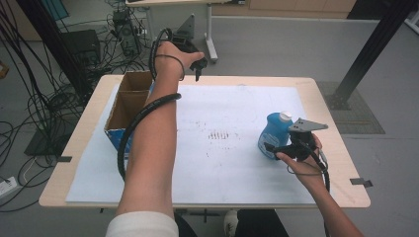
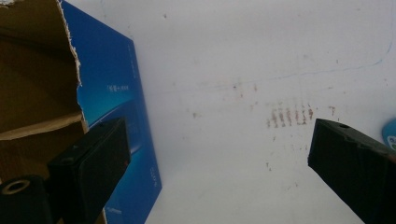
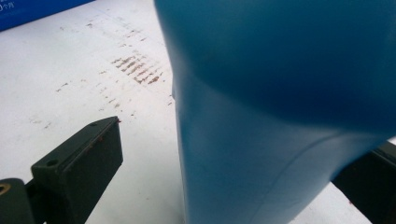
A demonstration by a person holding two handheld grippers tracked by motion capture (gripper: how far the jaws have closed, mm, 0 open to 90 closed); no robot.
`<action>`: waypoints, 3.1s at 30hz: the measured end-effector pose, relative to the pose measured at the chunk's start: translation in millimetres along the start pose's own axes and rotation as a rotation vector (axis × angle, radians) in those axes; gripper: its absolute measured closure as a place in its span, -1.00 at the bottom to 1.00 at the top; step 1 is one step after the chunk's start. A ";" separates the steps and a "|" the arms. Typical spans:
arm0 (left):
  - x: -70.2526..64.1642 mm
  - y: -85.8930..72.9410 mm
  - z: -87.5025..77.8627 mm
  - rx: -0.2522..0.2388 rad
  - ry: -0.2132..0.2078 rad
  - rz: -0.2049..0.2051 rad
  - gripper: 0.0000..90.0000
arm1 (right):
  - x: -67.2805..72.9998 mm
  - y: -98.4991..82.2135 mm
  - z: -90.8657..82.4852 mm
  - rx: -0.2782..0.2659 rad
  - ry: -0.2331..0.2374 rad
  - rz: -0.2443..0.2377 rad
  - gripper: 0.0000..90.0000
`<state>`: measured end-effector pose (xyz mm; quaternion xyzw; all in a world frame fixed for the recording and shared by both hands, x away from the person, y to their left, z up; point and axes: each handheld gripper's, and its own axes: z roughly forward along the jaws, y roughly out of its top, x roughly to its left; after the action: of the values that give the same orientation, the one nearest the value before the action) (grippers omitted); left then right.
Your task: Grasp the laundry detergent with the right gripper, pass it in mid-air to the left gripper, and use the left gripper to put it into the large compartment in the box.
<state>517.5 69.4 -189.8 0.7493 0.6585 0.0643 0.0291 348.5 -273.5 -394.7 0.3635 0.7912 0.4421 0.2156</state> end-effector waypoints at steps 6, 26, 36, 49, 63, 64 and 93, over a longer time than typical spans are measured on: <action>0.8 -0.3 -0.1 0.001 -0.002 -0.001 -0.86 | 0.7 0.4 0.6 -0.003 -0.002 0.000 -0.96; 5.2 -1.6 -1.2 -0.002 -0.001 -0.005 -0.86 | 4.1 1.2 3.0 -0.014 -0.007 -0.002 -0.96; 4.7 -0.5 -1.2 -0.003 -0.002 -0.001 -0.86 | 3.7 1.2 3.5 -0.016 -0.011 0.000 -0.96; 4.5 0.2 -2.5 -0.007 -0.002 -0.003 -0.86 | 4.1 1.8 4.4 -0.017 -0.011 -0.001 -0.96; 5.3 0.5 -2.1 -0.005 -0.001 -0.002 -0.86 | 4.4 2.1 5.3 -0.018 -0.011 -0.005 -0.96; 5.4 0.5 -2.4 -0.004 -0.002 -0.002 -0.86 | 4.5 2.1 5.3 -0.019 -0.012 -0.005 -0.96; 3.4 1.7 -2.3 -0.005 -0.002 0.004 -0.86 | 1.4 -0.3 4.3 -0.032 -0.016 -0.005 -0.40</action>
<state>519.3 72.4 -187.1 0.7505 0.6569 0.0652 0.0313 350.3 -270.2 -397.2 0.3616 0.7830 0.4515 0.2286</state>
